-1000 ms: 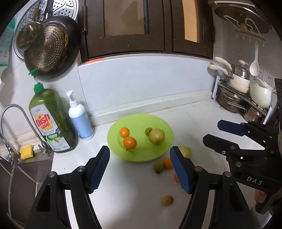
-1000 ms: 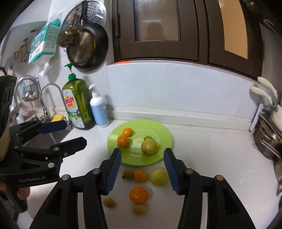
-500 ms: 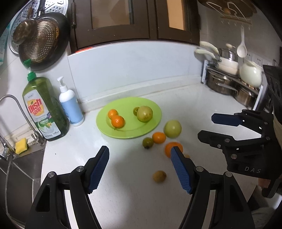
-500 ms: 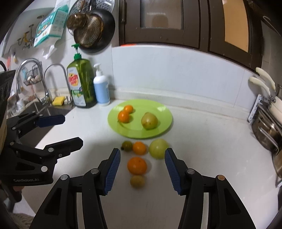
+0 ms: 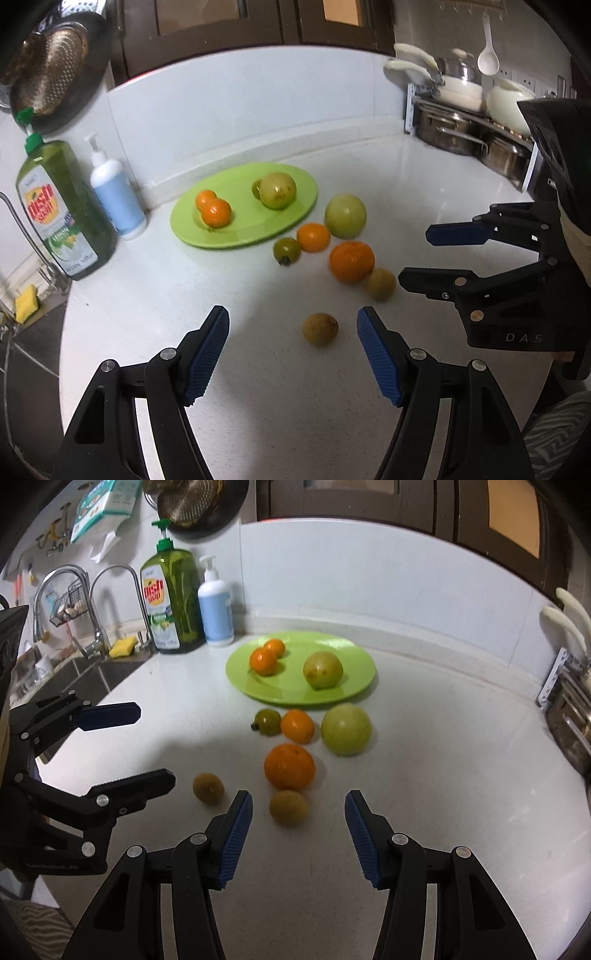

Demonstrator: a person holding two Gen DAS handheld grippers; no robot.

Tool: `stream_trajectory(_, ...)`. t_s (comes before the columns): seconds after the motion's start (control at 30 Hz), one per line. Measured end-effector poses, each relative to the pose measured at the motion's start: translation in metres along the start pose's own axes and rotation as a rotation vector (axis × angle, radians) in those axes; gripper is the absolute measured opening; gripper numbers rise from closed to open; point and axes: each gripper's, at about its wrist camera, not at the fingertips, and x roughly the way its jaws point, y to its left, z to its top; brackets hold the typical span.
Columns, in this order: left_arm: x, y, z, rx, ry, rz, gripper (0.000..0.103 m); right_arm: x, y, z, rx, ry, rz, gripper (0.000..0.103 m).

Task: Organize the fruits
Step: 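Grasp a brown round fruit with the left tool while the right tool grasps another brown fruit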

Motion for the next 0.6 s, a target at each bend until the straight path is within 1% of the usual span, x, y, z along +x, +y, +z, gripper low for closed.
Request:
stream_trajectory(0.13,0.013,-0.003,-0.006,-0.006,0.028,-0.015,0.070,0.011,-0.002,-0.005,-0.004,0.026,0.013,0.052)
stream_trajectory(0.23,0.022,-0.005,-0.009,-0.009,0.046,-0.027,0.066,0.018,-0.003,-0.007,-0.001,0.041,0.024,0.049)
stream_trajectory(0.3,0.027,-0.006,-0.010,-0.011,0.056,-0.034,0.064,0.022,-0.004,-0.008,0.000,0.052,0.033,0.047)
stream_trajectory(0.4,0.031,-0.008,-0.011,-0.017,0.058,-0.039,0.060,0.028,-0.005,-0.010,0.007,0.064,0.049,0.045)
stream_trajectory(0.53,0.039,-0.007,-0.011,-0.043,0.071,-0.056,0.052,0.033,-0.005,-0.011,0.011,0.070,0.057,0.044)
stream_trajectory(0.6,0.042,-0.007,-0.011,-0.049,0.077,-0.059,0.051,0.035,-0.005,-0.010,0.015,0.073,0.060,0.042)
